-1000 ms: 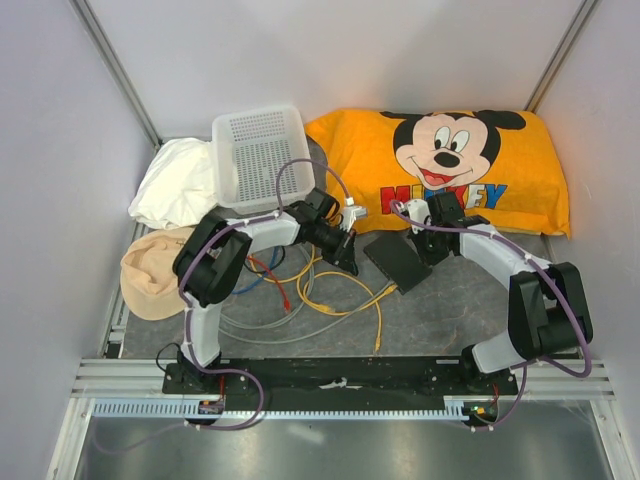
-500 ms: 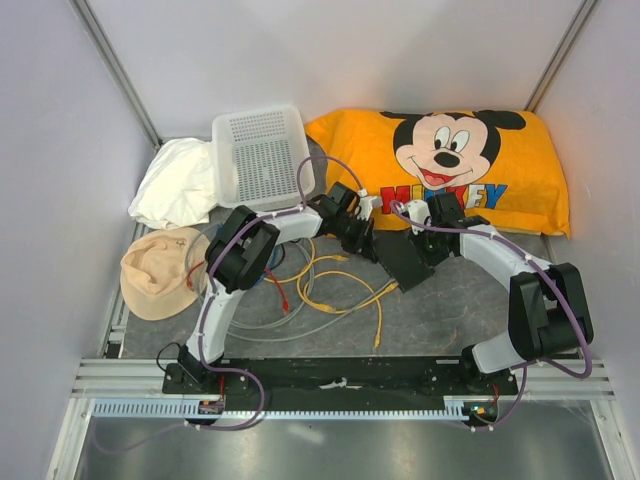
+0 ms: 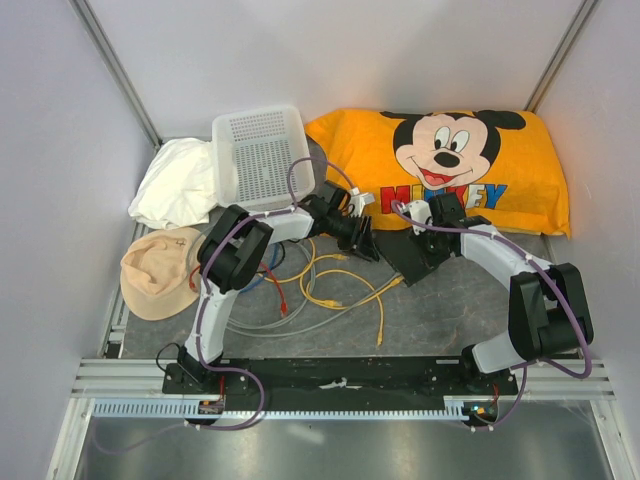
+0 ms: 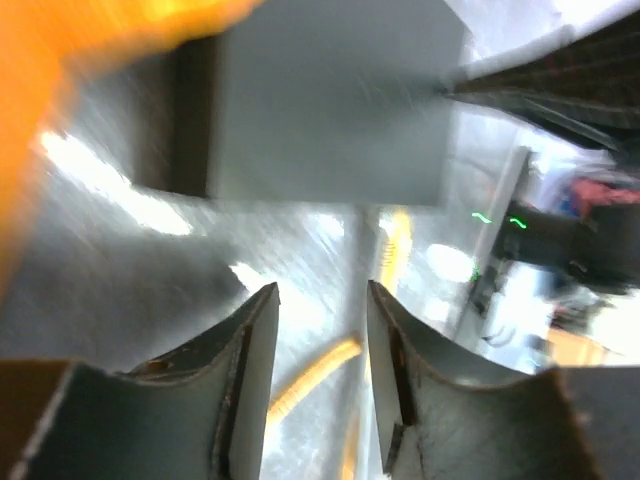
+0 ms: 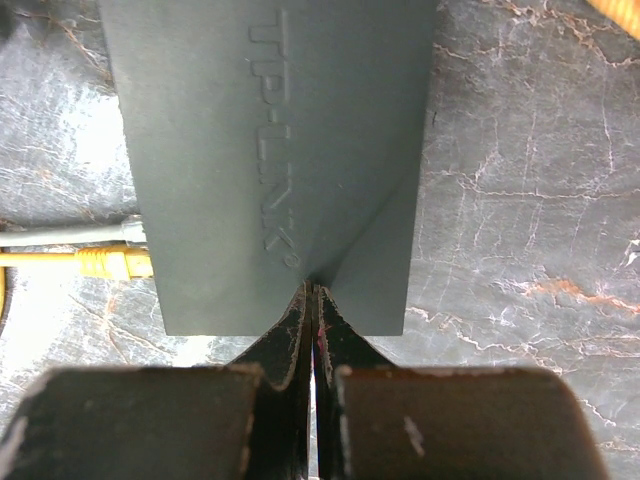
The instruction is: Pull the plug from the switch port
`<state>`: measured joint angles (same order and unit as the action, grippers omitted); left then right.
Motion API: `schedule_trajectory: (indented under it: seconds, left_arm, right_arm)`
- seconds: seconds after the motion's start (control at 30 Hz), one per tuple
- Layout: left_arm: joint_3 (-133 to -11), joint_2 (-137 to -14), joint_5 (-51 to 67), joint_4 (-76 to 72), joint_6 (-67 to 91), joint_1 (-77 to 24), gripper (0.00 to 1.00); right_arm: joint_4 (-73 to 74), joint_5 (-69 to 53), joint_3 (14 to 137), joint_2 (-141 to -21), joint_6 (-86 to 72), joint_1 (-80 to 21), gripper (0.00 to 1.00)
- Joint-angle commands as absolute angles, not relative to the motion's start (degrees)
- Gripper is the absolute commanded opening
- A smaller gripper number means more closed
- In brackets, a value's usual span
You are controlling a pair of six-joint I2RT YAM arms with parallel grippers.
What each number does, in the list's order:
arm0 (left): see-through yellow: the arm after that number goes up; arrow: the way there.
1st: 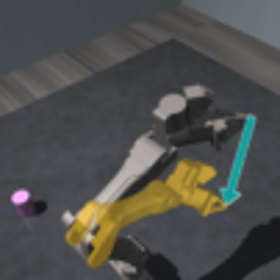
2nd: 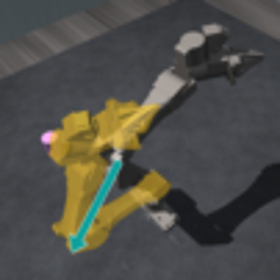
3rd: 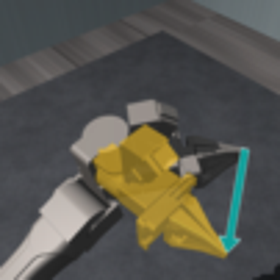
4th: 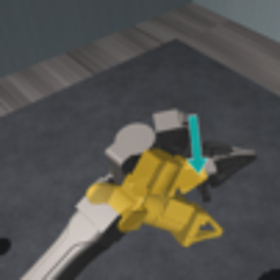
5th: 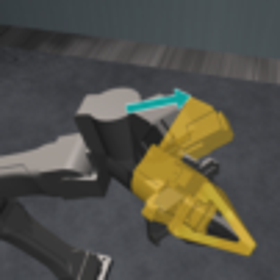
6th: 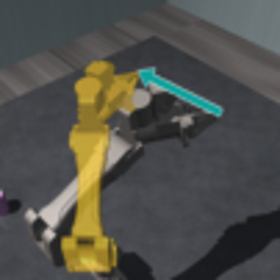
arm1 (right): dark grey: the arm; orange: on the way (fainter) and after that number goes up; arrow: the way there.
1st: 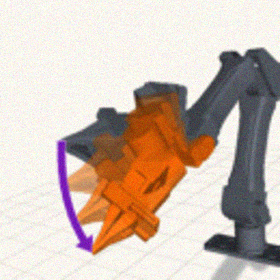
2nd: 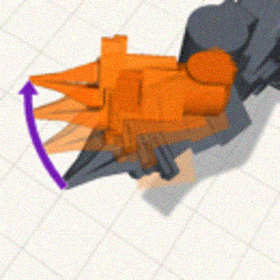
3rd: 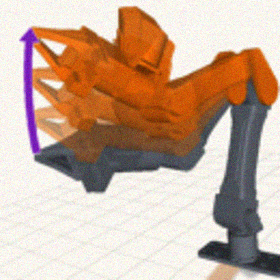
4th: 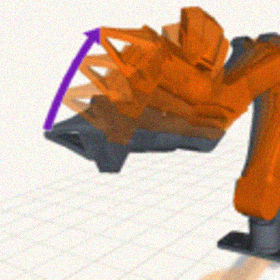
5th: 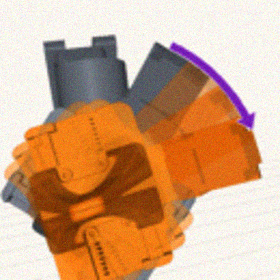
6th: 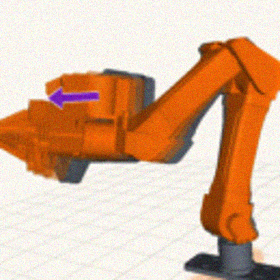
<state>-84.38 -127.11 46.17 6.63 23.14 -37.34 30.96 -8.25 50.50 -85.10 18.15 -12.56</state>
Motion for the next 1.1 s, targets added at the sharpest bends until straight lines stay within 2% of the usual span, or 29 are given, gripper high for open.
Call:
schedule_trajectory:
  seconds: [0.0, 0.2, 0.37, 0.63, 1.07]
  left_arm:
    - [-76.57, -124.27, 57.03, -8.83, 35.23, -37.62, 0.49]
    - [-74.97, -125.86, 55.82, -14.15, 37.53, -39.29, 0.55]
    - [-76.46, -128.40, 53.00, -14.41, 38.40, -40.08, 0.55]
    - [-82.70, -133.94, 53.08, -12.92, 37.00, -41.74, 0.52]
    - [-82.00, -135.79, 53.96, -14.33, 38.58, -42.63, 0.47]
  right_arm:
    - [31.20, -8.26, 50.80, -84.46, 17.84, -12.04, 0.00]
    - [30.68, -9.23, 50.98, -86.39, 18.10, -12.04, 0.00]
    - [30.67, -9.23, 50.98, -86.57, 18.02, -12.04, 0.00]
    - [31.38, -7.47, 50.36, -86.04, 19.16, -11.95, 0.00]
    - [31.03, -7.38, 50.01, -85.69, 19.34, -11.51, 0.00]
